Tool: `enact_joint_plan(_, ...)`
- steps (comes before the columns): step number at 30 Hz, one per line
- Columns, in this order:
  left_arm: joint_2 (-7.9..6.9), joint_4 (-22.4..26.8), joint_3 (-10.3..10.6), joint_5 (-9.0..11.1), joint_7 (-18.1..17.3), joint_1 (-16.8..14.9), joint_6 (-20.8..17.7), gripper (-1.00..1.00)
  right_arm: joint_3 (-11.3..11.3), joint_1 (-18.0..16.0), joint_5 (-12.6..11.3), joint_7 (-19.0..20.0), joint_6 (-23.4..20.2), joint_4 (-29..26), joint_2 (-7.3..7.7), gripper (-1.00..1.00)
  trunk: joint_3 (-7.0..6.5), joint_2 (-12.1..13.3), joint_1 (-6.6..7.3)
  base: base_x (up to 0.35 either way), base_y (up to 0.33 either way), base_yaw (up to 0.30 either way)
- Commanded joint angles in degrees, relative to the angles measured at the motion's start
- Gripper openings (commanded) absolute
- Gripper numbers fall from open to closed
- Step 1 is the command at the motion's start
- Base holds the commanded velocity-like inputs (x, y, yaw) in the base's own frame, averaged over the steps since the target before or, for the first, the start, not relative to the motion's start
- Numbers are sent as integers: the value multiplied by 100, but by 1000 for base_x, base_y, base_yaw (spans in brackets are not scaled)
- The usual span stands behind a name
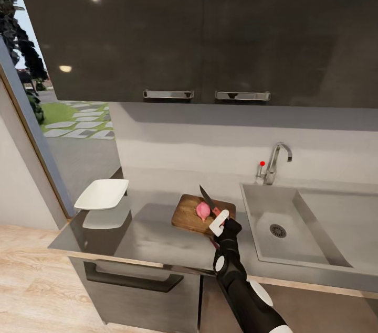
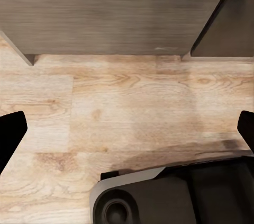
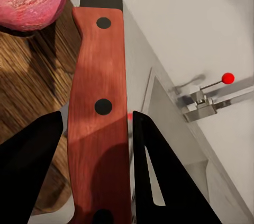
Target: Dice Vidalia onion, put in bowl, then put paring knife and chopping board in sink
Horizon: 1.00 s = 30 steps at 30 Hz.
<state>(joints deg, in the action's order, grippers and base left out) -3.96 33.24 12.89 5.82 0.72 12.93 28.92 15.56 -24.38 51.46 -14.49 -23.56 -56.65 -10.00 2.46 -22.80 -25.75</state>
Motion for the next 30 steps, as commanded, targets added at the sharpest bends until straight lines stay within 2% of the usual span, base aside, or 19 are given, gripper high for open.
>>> enact_joint_plan(1,-8,7,39,60,8,-1,8,100,14,-5,49,-5,-52,1,0,-100,12,-12,-4,0,0,0)
enact_joint_plan(30,-8,7,39,60,8,-1,8,100,26,-5,48,8,-51,154,0,-100,12,-12,-4,0,0,0)
